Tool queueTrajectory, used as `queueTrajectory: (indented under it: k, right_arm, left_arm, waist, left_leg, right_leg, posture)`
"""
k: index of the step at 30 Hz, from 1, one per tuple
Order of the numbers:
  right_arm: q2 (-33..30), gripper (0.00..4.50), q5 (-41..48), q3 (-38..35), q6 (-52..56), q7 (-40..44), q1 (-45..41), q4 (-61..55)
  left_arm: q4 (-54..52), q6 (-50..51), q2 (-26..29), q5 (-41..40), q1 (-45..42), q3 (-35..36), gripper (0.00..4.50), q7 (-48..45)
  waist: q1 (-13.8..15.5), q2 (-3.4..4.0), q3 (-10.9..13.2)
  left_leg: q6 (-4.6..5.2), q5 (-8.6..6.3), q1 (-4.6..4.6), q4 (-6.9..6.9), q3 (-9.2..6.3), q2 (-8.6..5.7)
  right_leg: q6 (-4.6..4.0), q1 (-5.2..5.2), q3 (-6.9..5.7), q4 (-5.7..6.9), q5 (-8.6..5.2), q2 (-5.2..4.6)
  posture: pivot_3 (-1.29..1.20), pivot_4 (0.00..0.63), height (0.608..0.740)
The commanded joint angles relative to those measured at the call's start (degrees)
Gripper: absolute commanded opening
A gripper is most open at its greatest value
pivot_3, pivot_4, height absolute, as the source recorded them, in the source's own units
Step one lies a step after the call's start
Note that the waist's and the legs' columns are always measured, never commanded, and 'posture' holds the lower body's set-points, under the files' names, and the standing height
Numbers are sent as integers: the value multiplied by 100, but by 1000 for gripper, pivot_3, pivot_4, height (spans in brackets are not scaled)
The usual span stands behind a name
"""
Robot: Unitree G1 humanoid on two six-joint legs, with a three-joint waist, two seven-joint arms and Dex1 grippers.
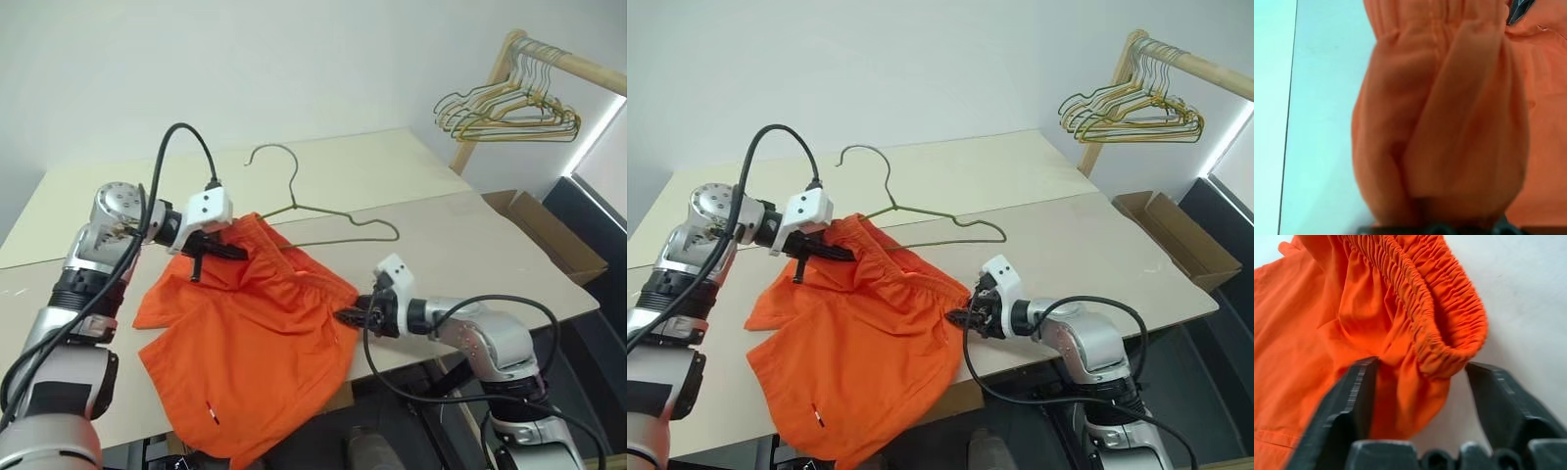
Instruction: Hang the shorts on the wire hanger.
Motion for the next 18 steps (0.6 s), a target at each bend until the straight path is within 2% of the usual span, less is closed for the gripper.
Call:
queueTrajectory:
  k: [1,2,3,6,12,18]
  right_arm:
    - [57,1820,230,-179,11,-61,-218,-63]
    - [58,1339,268,-215,1,-62,-225,-63]
    - [53,1115,302,-236,-5,-68,-230,-64]
    - [-15,77,395,-339,3,-67,-268,-84]
    - [-679,34,173,-447,-288,53,-454,311]
    - [-1498,34,-40,-634,-941,421,-862,1230]
  left_arm:
    - [-159,0,67,-88,-78,188,0,79]
    - [-151,-13,66,-89,-76,187,0,89]
    - [-146,-21,66,-89,-75,185,0,96]
    - [-181,-25,64,-110,-39,187,0,101]
    - [-283,-120,63,-395,87,365,0,-43]
    - [-334,-369,402,-614,375,490,0,-512]
  waist:
    - [-2,0,0]
    - [-2,0,0]
    - [0,0,0]
    - [4,0,0]
    - [1,0,0]
    - [-8,0,0]
  left_leg:
    - [0,0,0,0,0,0]
    - [0,0,0,0,0,0]
    - [0,0,0,0,0,0]
    - [0,0,-1,0,0,0]
    - [0,0,0,0,0,-1]
    - [0,0,3,-2,2,0]
  right_leg:
    - [0,0,0,0,0,0]
    - [0,0,0,1,0,0]
    - [0,0,0,1,0,0]
    - [0,0,0,1,0,0]
    - [0,0,0,-1,0,-1]
    - [0,0,2,-7,0,1]
  posture:
    - [-138,0,740]
    - [-138,0,740]
    - [-138,0,740]
    - [-143,0,740]
    - [-144,0,740]
    - [-139,0,740]
